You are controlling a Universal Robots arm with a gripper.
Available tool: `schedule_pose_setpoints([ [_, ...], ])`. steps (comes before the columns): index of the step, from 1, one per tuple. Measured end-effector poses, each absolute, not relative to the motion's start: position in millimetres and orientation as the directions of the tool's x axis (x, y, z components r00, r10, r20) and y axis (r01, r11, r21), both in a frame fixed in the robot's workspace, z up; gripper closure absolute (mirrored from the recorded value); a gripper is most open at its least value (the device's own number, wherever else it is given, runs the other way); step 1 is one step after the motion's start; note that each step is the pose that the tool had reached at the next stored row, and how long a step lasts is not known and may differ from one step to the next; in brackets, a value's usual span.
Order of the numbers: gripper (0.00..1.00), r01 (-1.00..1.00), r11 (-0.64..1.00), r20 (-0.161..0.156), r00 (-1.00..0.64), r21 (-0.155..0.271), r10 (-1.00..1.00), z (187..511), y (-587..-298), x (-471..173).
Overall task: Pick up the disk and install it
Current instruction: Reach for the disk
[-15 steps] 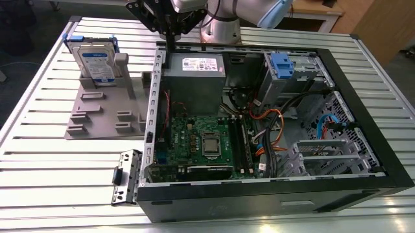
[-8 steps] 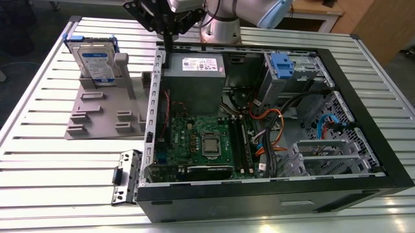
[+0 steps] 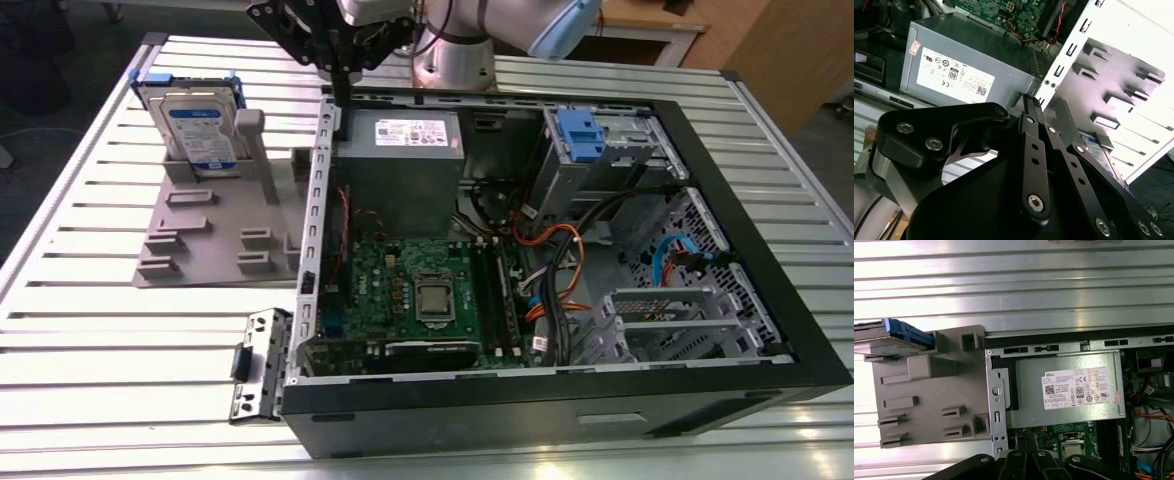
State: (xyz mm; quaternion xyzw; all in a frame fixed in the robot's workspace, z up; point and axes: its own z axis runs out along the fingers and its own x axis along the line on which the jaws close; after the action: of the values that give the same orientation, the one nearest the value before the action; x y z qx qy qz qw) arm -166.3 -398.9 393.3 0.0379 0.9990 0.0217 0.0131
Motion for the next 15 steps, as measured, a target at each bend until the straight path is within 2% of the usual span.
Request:
schedule_pose_setpoints([
  [15, 0.90, 0.075, 0.996, -0.025, -0.997, 0.044, 0.076, 393.3, -398.9, -173.6],
])
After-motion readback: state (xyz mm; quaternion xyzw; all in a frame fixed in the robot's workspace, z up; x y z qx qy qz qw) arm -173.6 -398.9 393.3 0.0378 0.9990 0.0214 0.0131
